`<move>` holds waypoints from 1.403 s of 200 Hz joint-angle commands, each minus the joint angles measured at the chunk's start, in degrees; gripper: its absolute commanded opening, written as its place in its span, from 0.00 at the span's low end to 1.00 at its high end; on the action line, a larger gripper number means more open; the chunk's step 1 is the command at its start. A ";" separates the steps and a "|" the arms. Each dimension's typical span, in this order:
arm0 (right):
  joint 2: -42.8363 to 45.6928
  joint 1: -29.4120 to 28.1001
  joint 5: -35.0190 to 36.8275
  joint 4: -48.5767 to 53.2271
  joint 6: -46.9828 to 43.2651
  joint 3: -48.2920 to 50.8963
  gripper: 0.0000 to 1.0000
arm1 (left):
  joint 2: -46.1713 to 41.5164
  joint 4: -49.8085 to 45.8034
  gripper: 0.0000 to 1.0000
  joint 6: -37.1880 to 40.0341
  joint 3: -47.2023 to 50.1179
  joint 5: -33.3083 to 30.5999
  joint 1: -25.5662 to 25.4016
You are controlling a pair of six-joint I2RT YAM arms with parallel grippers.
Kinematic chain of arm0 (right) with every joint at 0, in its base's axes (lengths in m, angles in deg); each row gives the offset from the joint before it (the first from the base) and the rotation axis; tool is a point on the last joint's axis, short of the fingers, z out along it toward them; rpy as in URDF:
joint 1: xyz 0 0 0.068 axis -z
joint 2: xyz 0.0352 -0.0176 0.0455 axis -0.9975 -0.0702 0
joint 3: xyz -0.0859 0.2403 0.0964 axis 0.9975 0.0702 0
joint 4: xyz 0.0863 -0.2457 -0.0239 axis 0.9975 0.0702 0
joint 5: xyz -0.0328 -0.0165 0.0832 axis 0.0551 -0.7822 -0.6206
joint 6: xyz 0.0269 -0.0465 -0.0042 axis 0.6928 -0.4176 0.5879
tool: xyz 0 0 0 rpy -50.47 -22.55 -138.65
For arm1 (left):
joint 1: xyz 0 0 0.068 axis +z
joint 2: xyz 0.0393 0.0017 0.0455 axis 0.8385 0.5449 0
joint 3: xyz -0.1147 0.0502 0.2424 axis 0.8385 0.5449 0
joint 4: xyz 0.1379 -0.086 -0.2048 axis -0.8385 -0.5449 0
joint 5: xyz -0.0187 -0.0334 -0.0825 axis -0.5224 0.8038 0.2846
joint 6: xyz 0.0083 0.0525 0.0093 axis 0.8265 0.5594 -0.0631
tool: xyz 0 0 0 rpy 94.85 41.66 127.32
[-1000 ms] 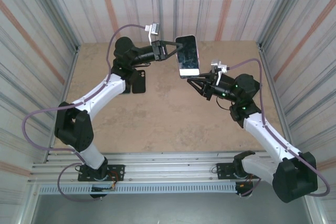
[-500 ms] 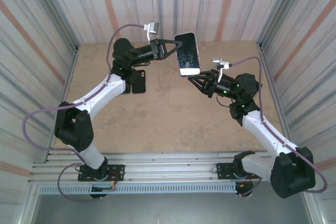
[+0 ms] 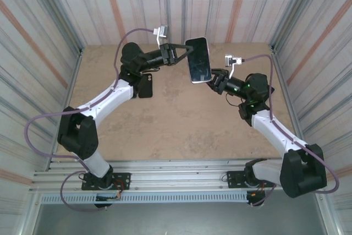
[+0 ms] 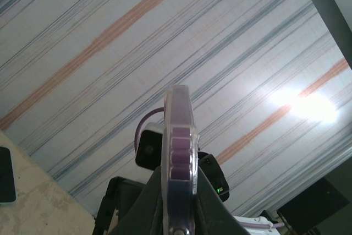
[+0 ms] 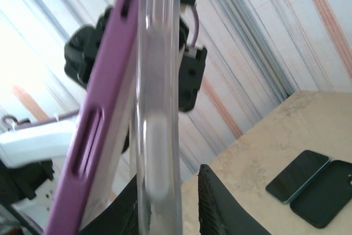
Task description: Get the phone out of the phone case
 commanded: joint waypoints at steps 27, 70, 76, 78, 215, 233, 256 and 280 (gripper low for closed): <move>-1.24 -1.35 6.27 -7.64 11.05 -0.53 0.20 | -0.64 0.98 0.00 -6.68 3.14 -8.66 0.24; -0.49 -1.99 8.06 -6.49 13.84 1.34 0.11 | 1.85 0.58 0.00 -9.83 4.34 -11.92 0.92; -0.58 -2.06 8.34 -6.44 14.28 1.54 0.09 | 2.16 0.58 0.00 -9.91 4.44 -12.07 0.93; -0.64 -2.07 8.36 -6.48 14.41 1.61 0.09 | 2.26 0.56 0.00 -10.06 4.44 -12.08 0.97; -8.37 -1.83 12.29 -12.14 26.49 3.55 0.00 | 2.38 -8.52 0.47 -8.44 4.20 -11.88 2.32; -9.35 -1.90 13.08 -12.76 27.90 3.63 0.00 | 1.49 -11.04 0.55 -7.78 5.12 -12.50 2.60; -10.84 -1.83 13.82 -14.79 30.42 3.74 0.00 | 0.39 -15.55 0.65 -6.19 5.20 -13.03 2.63; -12.49 -1.82 14.58 -16.49 32.83 3.94 0.00 | 0.12 -16.54 0.68 -6.45 5.75 -13.26 2.73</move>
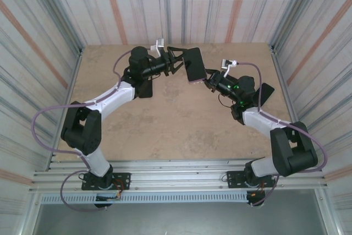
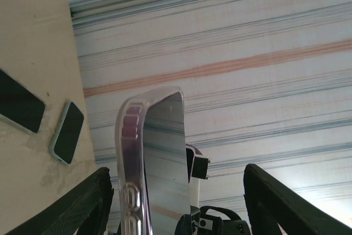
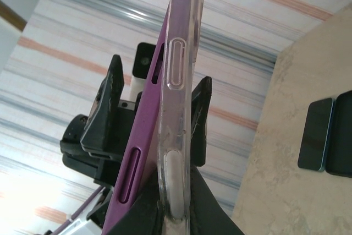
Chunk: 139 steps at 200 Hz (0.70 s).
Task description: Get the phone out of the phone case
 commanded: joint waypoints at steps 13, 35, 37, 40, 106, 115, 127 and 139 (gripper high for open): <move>-1.13 -0.19 2.32 -7.14 4.21 -0.14 0.00 | -3.94 -5.15 0.72 2.32 1.74 -1.58 0.38; -1.55 -0.12 3.79 -6.01 4.21 0.19 0.00 | -6.42 -7.00 0.74 2.63 4.34 -3.06 -0.03; -1.56 -0.11 3.93 -5.90 4.21 0.28 0.00 | -6.70 -7.17 0.74 2.63 4.65 -3.22 -0.13; -1.56 -0.10 4.24 -5.72 4.25 0.31 0.00 | -7.16 -7.44 0.74 2.54 5.19 -3.57 -0.28; -3.08 -0.87 8.88 -4.28 3.82 0.31 0.00 | -18.39 -10.51 0.73 -2.27 14.06 -20.17 -10.68; -3.36 -1.19 9.28 -4.28 3.70 0.14 0.00 | -18.78 -10.22 0.72 -3.09 14.07 -21.88 -12.15; -3.86 -1.62 9.69 -4.59 3.45 -0.13 0.00 | -18.78 -8.62 0.71 -4.24 14.28 -23.68 -13.54; -4.30 -2.11 9.99 -4.65 3.34 -0.29 0.00 | -18.36 -8.14 0.69 -4.91 13.89 -24.93 -14.70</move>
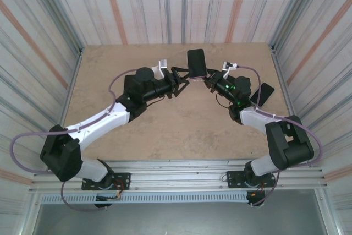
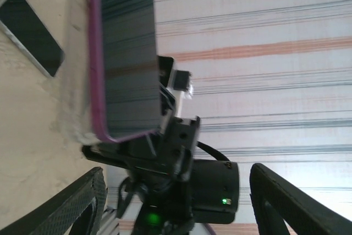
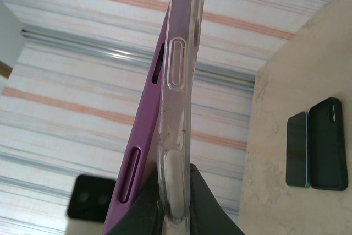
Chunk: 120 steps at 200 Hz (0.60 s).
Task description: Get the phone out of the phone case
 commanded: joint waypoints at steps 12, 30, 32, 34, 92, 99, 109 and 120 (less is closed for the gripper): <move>-0.93 -1.81 2.11 -4.36 0.42 -1.23 0.00 | -0.10 1.83 0.68 -2.81 -0.31 -7.21 -2.06; -1.16 -2.25 2.52 -4.68 0.42 -1.23 0.00 | 1.76 4.00 0.66 -4.12 -0.71 -6.41 -2.23; -1.11 -2.26 2.56 -4.72 0.42 -1.24 0.00 | 1.94 4.31 0.66 -4.29 -0.65 -6.42 -2.20; -1.17 -2.31 2.58 -4.76 0.42 -1.26 0.00 | 2.12 4.50 0.66 -4.42 -0.62 -6.30 -2.24; -0.90 -2.55 2.99 -5.27 -0.04 -0.85 0.00 | 3.49 4.60 0.66 -4.44 -0.17 -7.32 -3.31; -0.85 -2.70 2.84 -5.38 -0.27 -0.89 0.00 | 3.62 5.09 0.66 -4.78 0.13 -7.76 -3.31; -0.83 -2.92 2.87 -5.34 -0.40 -0.80 0.00 | 3.99 6.09 0.65 -5.06 0.22 -8.19 -3.30; -0.83 -3.03 2.93 -5.60 -0.43 -0.63 0.00 | 4.42 5.87 0.65 -4.69 -0.10 -8.52 -3.22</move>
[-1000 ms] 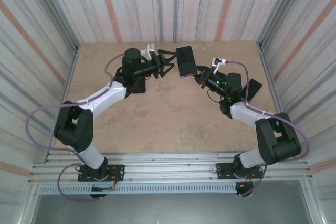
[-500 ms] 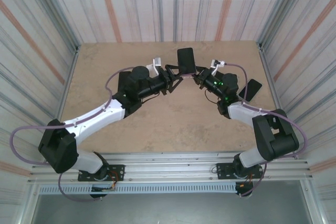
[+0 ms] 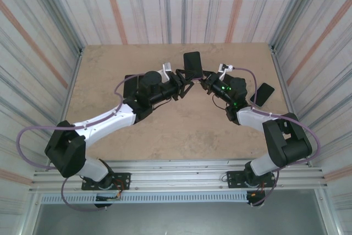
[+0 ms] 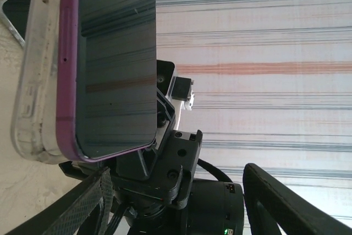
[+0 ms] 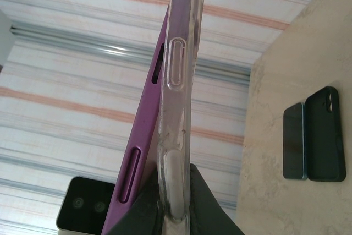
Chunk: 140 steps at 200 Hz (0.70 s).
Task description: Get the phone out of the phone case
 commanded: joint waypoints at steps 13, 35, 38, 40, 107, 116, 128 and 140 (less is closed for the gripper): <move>0.83 -0.77 1.21 -5.54 -0.31 -0.37 0.00 | 1.50 2.83 0.64 -0.55 0.15 -2.81 -0.14; 1.28 -0.88 1.08 -5.54 -0.90 -0.30 0.00 | 1.94 4.16 0.61 -1.57 1.08 -4.36 -0.14; 1.33 -0.92 1.08 -5.54 -0.95 -0.28 0.00 | 1.88 4.17 0.61 -1.58 1.18 -4.60 -0.14; 1.37 -0.92 1.10 -5.54 -0.96 -0.27 0.00 | 1.87 4.13 0.61 -1.58 1.20 -4.74 -0.14; 2.12 -2.39 3.65 -6.03 -2.38 1.16 0.00 | 2.04 7.61 0.56 -4.98 2.73 -13.19 -0.84; 2.12 -2.58 4.02 -6.17 -2.41 1.55 0.00 | 2.04 8.01 0.53 -5.35 2.76 -14.25 -0.93; 2.15 -2.80 4.70 -6.55 -2.45 1.98 0.00 | 1.97 8.34 0.47 -5.60 2.67 -15.64 -1.11; 2.26 -3.02 5.06 -6.42 -2.54 2.16 0.00 | 2.09 8.45 0.41 -5.56 2.03 -16.29 -1.19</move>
